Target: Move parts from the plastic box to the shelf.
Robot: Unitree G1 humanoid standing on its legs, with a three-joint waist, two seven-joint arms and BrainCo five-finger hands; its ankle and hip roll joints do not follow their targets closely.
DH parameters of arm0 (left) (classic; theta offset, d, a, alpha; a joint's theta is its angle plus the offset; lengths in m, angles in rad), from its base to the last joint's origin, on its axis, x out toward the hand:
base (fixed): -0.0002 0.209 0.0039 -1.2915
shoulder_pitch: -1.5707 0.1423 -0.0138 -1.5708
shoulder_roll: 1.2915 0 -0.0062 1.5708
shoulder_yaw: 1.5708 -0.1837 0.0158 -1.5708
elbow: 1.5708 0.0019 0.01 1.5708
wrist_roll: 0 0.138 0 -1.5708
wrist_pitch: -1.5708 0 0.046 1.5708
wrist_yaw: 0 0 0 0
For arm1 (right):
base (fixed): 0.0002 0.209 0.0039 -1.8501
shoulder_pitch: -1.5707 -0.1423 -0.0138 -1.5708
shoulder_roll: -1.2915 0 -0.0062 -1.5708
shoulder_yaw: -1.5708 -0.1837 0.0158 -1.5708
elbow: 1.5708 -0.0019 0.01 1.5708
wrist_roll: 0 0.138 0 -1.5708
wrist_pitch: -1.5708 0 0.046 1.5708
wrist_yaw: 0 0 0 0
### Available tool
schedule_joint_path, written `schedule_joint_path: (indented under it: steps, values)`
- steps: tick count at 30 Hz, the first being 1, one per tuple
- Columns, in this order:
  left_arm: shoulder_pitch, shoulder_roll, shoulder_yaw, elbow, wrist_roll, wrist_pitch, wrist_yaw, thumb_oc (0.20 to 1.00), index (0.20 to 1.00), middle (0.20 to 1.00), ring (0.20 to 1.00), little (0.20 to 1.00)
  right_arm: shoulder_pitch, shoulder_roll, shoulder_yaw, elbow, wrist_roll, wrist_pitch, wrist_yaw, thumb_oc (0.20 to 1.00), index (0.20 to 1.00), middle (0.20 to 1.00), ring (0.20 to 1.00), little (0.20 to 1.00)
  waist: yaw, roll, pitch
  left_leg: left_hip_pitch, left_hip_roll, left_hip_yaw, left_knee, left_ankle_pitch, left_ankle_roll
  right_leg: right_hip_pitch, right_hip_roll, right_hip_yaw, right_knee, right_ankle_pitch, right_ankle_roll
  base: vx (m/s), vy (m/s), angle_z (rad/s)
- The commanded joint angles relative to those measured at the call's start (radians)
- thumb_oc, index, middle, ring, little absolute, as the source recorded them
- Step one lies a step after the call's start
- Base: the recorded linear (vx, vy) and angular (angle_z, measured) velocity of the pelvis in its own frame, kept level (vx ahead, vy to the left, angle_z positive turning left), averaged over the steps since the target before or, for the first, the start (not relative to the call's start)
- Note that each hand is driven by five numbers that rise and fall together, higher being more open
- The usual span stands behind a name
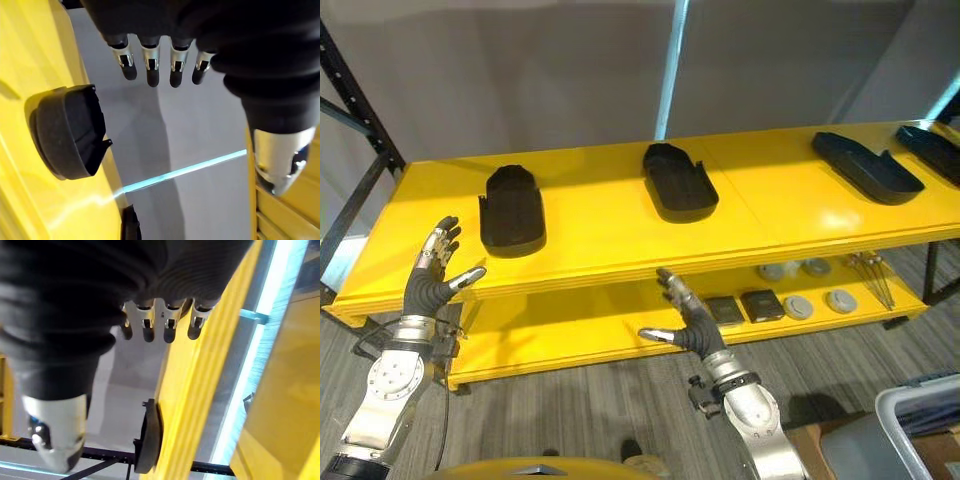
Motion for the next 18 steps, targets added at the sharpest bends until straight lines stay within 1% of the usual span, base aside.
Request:
schedule_joint_path:
  steps: [1,4,6,7,8,12,13,18]
  values:
    - [-0.015,0.059,0.004,0.035,0.036,-0.049,0.003,1.000,1.000,1.000,1.000,1.000,-0.140,-0.003,0.002,-0.005,-0.001,-0.056,-0.003,1.000,1.000,1.000,1.000,1.000,0.060,-0.062,-0.010,0.050,-0.014,-0.026,0.001,-0.152,0.044,0.014,-0.012,-0.014,0.033,-0.083,0.017,-0.02,0.009,-0.12]
    - [0.008,0.073,0.016,0.074,0.106,-0.055,0.032,1.000,1.000,1.000,1.000,1.000,-0.113,-0.013,-0.003,0.053,-0.076,-0.059,-0.023,1.000,1.000,1.000,1.000,1.000,0.059,-0.065,-0.009,0.052,-0.012,-0.023,0.001,-0.154,0.044,0.014,-0.012,-0.012,0.032,-0.081,0.017,-0.02,-0.007,-0.08]
    - [0.033,0.071,0.020,0.131,0.157,-0.058,0.058,1.000,1.000,1.000,1.000,1.000,-0.081,-0.022,-0.007,0.127,-0.136,-0.066,-0.048,1.000,1.000,1.000,1.000,1.000,0.062,-0.067,-0.007,0.051,-0.013,-0.027,0.001,-0.152,0.043,0.016,-0.013,-0.016,0.030,-0.081,0.018,-0.01,-0.013,0.02]
    - [0.064,0.066,0.021,0.187,0.188,-0.065,0.072,1.000,1.000,1.000,1.000,1.000,-0.049,-0.027,-0.014,0.204,-0.182,-0.076,-0.077,1.000,1.000,1.000,1.000,1.000,0.066,-0.068,-0.004,0.051,-0.013,-0.033,0.001,-0.152,0.042,0.018,-0.014,-0.021,0.028,-0.081,0.019,-0.01,-0.021,0.05]
    - [0.064,0.066,0.020,0.188,0.189,-0.066,0.073,1.000,1.000,1.000,1.000,1.000,-0.050,-0.027,-0.013,0.207,-0.184,-0.078,-0.078,1.000,1.000,1.000,1.000,1.000,0.065,-0.068,-0.005,0.051,-0.013,-0.034,0.001,-0.152,0.042,0.018,-0.014,-0.022,0.027,-0.081,0.019,-0.01,-0.021,0.10]
    - [0.100,0.041,0.031,0.324,0.223,-0.055,0.108,1.000,1.000,1.000,1.000,1.000,-0.032,0.006,-0.019,0.426,-0.201,-0.075,-0.126,1.000,1.000,1.000,1.000,1.000,0.074,-0.070,0.004,0.048,-0.014,-0.047,0.002,-0.149,0.041,0.023,-0.015,-0.034,0.023,-0.082,0.020,0.00,-0.010,0.04]
    - [0.106,0.029,0.039,0.368,0.224,-0.051,0.120,1.000,1.000,1.000,1.000,1.000,-0.035,0.017,-0.019,0.493,-0.204,-0.070,-0.141,1.000,1.000,1.000,1.000,1.000,0.076,-0.068,0.005,0.053,-0.011,-0.051,0.003,-0.157,0.040,0.030,-0.013,-0.037,0.021,-0.090,0.020,0.03,-0.029,0.04]
    - [0.081,0.008,0.028,0.593,0.238,-0.024,0.137,1.000,1.000,1.000,1.000,1.000,-0.089,0.061,-0.008,0.778,-0.192,-0.043,-0.174,1.000,1.000,1.000,1.000,1.000,0.085,-0.071,0.016,0.048,-0.012,-0.065,0.005,-0.152,0.037,0.035,-0.013,-0.047,0.021,-0.092,0.018,0.00,-0.030,0.14]
